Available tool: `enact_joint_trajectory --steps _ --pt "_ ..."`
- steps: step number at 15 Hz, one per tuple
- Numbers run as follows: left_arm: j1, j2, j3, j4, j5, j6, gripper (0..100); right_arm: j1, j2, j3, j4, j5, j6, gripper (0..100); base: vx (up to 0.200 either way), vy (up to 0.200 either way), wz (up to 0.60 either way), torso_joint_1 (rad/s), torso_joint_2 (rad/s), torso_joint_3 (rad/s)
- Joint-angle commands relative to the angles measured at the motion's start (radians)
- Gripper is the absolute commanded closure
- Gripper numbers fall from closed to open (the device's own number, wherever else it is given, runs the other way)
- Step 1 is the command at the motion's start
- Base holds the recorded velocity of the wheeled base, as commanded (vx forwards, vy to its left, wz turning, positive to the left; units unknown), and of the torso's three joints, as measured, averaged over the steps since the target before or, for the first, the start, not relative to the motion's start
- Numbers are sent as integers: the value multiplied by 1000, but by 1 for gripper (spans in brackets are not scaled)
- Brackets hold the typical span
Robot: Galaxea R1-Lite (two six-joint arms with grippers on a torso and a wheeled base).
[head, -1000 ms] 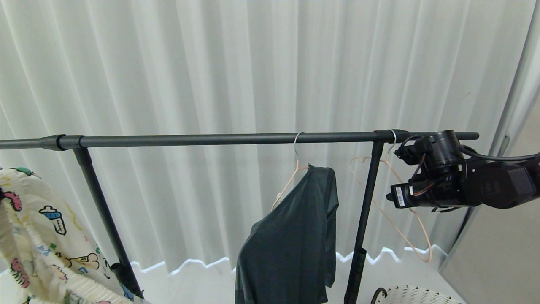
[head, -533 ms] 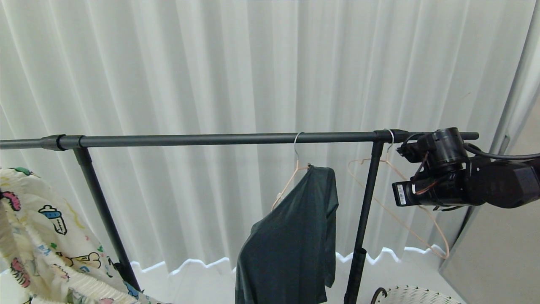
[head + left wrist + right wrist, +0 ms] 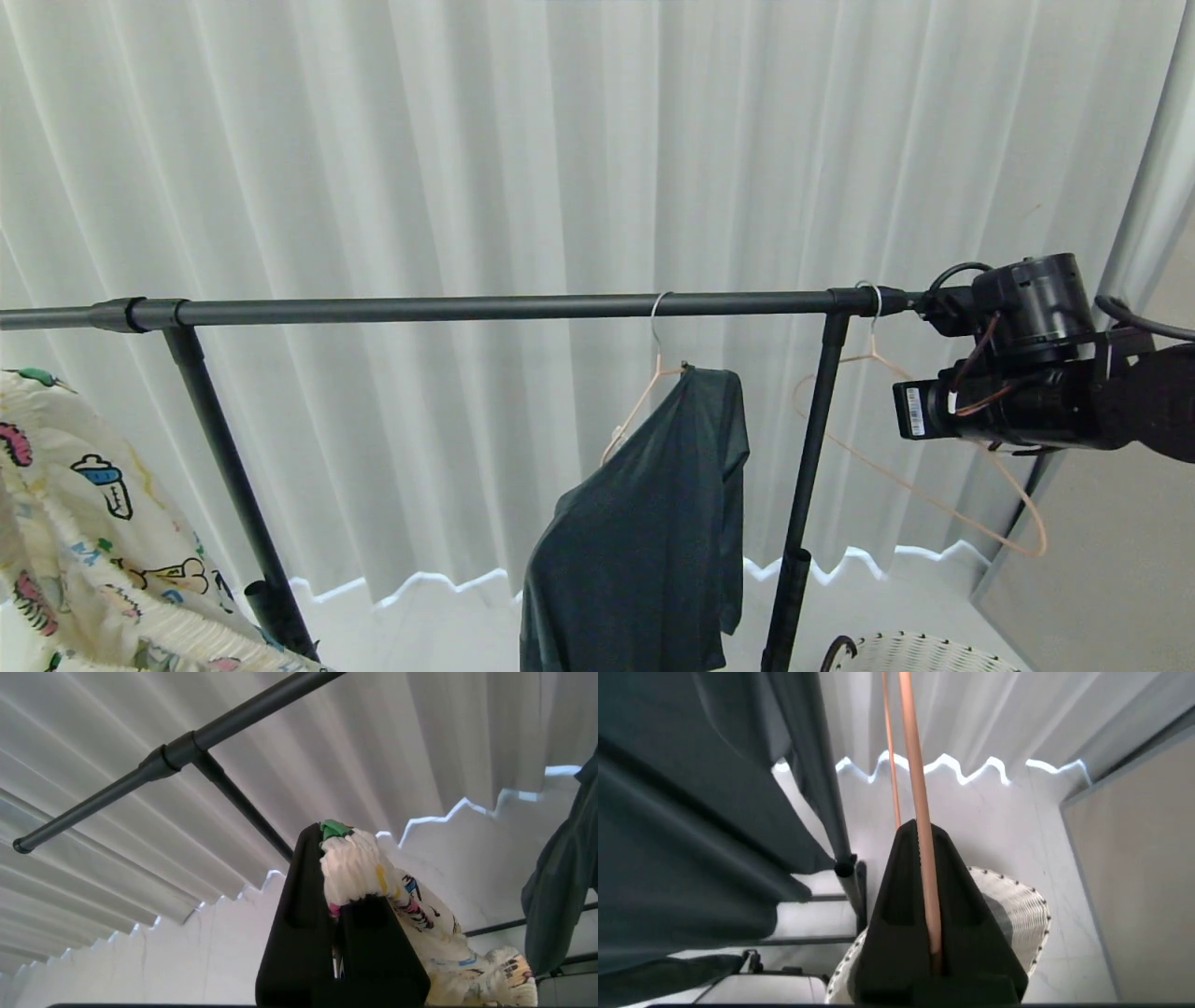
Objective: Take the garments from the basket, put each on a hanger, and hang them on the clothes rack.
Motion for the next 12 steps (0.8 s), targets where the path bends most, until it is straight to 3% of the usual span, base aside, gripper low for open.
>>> enact_joint_trajectory --steps 1,4,7,12 --pt "0 -12 0 0 1 0 100 6 -51 7 -1 -1 0 100 0 0 0 0 0 0" --pt "0 -25 6 0 1 1 100 11 -77 36 -47 -1 -2 100 0 0 0 0 0 0" --pt "0 -32 6 0 1 1 100 25 -83 97 -177 -1 -18 100 0 0 0 0 0 0" --pt "0 -39 8 0 1 1 100 28 -261 260 -253 1 -84 100 0 0 0 0 0 0"
